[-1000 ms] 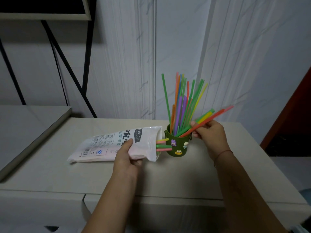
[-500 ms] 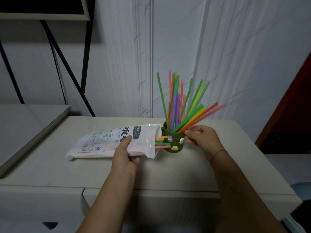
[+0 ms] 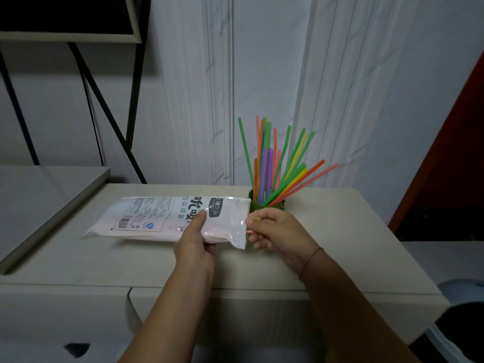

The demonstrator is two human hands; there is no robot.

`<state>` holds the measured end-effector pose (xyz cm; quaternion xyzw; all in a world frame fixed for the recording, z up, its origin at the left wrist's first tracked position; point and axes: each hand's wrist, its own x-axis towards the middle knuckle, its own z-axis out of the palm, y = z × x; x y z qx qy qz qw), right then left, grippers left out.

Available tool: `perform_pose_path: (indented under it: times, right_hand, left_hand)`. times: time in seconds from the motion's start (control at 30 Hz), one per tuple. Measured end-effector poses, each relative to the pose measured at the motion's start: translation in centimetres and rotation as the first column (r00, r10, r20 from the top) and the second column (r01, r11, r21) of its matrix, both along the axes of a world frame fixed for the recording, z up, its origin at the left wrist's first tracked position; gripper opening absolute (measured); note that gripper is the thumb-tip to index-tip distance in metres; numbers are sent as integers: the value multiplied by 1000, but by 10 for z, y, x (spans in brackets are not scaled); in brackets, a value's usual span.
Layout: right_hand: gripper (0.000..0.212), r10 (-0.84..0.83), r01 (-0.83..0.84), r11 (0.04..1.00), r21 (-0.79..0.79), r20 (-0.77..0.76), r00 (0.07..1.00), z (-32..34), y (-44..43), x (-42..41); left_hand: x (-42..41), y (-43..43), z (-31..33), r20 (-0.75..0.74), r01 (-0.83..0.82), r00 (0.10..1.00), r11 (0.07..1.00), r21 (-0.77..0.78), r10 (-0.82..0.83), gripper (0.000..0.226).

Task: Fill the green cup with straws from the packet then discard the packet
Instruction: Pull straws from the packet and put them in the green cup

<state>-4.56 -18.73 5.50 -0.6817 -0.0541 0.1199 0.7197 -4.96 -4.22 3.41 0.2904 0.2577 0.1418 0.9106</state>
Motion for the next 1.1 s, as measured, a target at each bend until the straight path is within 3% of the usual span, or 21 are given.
perform_pose_path:
  times: [0.4,0.57,0.7,0.83,0.97,1.1]
  right_hand:
    - [9,-253,248,963,107,36,967,1,-30,19]
    - [6,-158,157,966,206,-12,987,-3,-19,18]
    - [9,-130,129,970,206,-10,991,-3,-12,16]
    - [10,-70,69,985,155,-3,998,-2,-9,13]
    - [10,-121,124,970,208,-28,992,0,-16,16]
    - [4,-178,192,938,289,-74,981,3,-29,21]
  left_hand:
    - [2,19,1,-46,-32,999,994,-108,27,53]
    - [3,17,1,-46,-19,999,992,-123,13,36]
    - [3,13,2,-10,8,1000,991,-137,-10,49]
    - [3,10,1,-16,33,999,991,-130,-35,43]
    - [6,17,0,-27,-3,1000,988,-156,-1,41]
    - [7,23,1,-37,15,999,987,-162,-21,25]
